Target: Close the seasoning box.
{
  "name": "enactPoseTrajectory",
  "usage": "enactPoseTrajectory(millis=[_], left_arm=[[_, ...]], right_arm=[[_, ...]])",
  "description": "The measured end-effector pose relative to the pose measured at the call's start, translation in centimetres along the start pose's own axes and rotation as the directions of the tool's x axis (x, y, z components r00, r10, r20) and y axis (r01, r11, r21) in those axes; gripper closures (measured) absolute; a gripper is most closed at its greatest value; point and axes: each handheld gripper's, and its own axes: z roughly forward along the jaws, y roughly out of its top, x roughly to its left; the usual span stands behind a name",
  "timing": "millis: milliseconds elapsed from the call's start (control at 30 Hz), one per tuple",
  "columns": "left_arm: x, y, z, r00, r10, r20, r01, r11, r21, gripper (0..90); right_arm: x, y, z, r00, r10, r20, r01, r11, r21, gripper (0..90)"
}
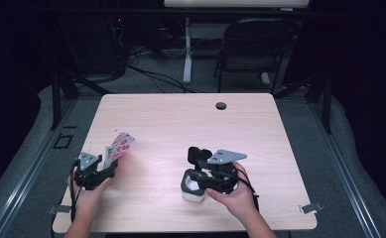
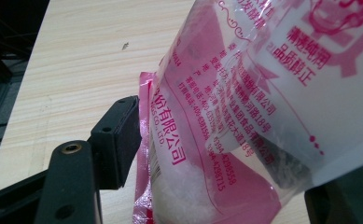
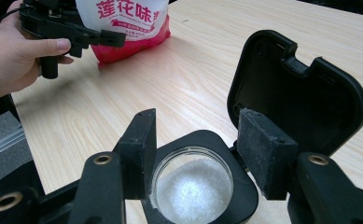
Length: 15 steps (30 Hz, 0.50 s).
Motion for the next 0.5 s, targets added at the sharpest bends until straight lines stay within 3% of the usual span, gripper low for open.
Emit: enactPoseTrajectory(millis=[233, 500], left_arm=[[-0.7, 0.4, -0.4, 0.9973, 0.028, 0.068, -0.027, 0.9996, -0.011, 34.9], [-3.0, 0.8, -0.4, 0.9867, 0.099, 0.129, -0.099, 0.9951, -0.004, 34.9]], right_arm=[[0.0, 0.0, 0.0, 1.0000, 0.004, 0.002, -0.004, 1.000, -0.007, 47.3], [0.0, 0.0, -0.1, 1.0000, 0.003, 0.003, -0.003, 1.000, -0.009, 47.2]])
